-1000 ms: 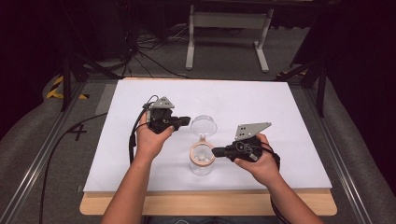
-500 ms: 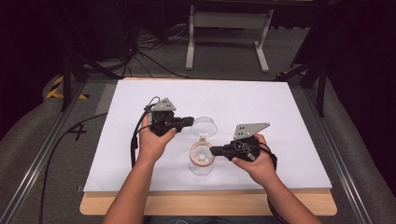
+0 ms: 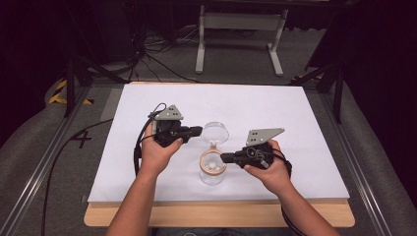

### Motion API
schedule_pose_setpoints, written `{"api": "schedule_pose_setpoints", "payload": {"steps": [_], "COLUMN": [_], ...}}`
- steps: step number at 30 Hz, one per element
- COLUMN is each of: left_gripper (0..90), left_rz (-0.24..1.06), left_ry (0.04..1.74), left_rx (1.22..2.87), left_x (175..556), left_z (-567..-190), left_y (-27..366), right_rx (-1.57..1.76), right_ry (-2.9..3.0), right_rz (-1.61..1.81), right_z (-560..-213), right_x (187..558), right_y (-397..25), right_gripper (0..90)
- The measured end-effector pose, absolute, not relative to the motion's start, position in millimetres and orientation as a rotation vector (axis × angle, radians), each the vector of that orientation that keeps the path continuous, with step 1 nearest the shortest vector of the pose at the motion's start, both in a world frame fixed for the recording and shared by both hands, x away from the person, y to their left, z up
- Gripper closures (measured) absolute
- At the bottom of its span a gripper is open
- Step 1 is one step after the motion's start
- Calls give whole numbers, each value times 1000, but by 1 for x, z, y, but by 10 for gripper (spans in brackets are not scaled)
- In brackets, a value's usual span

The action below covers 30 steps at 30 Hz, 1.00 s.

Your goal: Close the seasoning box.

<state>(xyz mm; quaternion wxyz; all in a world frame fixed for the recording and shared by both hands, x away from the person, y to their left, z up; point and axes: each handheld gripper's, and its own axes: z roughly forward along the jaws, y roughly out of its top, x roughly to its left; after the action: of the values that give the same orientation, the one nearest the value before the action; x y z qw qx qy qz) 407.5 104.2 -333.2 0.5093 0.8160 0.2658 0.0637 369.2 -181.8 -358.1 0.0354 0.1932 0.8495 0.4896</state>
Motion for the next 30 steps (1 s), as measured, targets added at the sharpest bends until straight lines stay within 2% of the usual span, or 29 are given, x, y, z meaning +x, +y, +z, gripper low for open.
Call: {"api": "schedule_pose_setpoints", "payload": {"steps": [14,25,30], "left_gripper": [887,896,871], "left_rz": [197,134,195], "left_ry": [679,634,695], "left_rx": [1943,1969,1918], "left_x": [415,407,414], "left_z": [-340,-332,-337], "left_y": [100,105,103], "right_rx": [593,584,584], "right_ry": [2613,2608,2604], "right_rz": [1501,1509,1514], "right_z": [-359,-357,-356], "right_x": [369,370,369], "right_y": [-183,-183,-183], "right_gripper": [900,900,900]}}
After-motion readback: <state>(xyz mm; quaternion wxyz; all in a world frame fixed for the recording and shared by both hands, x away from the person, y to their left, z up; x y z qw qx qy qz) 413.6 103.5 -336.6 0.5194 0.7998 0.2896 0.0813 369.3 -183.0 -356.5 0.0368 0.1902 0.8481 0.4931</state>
